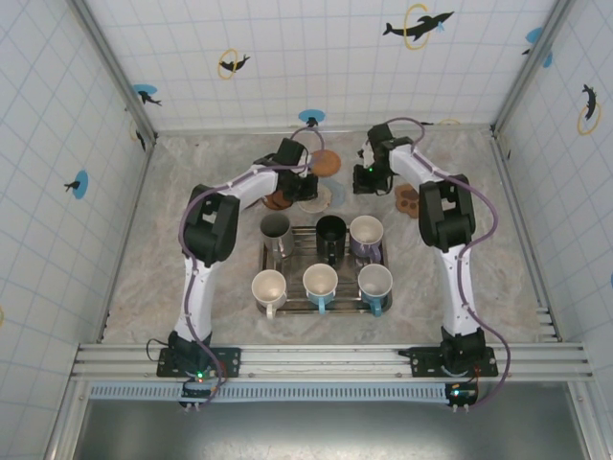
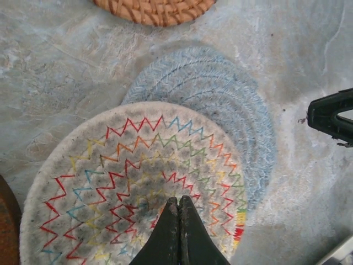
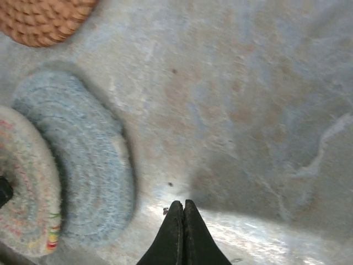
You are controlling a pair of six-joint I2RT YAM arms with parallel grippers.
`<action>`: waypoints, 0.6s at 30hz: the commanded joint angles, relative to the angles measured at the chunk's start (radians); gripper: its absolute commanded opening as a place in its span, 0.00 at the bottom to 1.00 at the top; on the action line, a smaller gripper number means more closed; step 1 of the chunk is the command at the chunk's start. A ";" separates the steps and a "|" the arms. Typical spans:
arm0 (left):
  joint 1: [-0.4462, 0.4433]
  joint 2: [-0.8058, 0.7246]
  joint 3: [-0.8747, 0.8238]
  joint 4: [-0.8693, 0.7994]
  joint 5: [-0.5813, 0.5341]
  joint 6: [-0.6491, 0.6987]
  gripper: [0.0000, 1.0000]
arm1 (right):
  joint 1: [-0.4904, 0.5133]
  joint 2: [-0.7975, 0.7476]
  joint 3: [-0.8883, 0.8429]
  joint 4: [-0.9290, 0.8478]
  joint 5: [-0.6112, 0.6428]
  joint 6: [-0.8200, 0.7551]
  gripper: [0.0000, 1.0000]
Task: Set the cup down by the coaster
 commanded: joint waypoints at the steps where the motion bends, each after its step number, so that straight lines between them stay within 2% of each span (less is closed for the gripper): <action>1: 0.005 -0.063 -0.005 -0.008 0.015 -0.003 0.00 | 0.034 0.009 0.095 -0.016 -0.044 0.019 0.00; 8: 0.005 -0.059 -0.011 -0.044 -0.016 0.006 0.00 | 0.063 0.082 0.152 -0.027 -0.061 0.033 0.00; 9: 0.036 -0.056 -0.014 -0.048 -0.017 0.007 0.00 | 0.064 0.087 0.152 -0.027 -0.059 0.036 0.00; 18: 0.058 -0.050 -0.062 -0.038 -0.027 0.009 0.00 | 0.063 0.133 0.152 -0.023 -0.060 0.044 0.00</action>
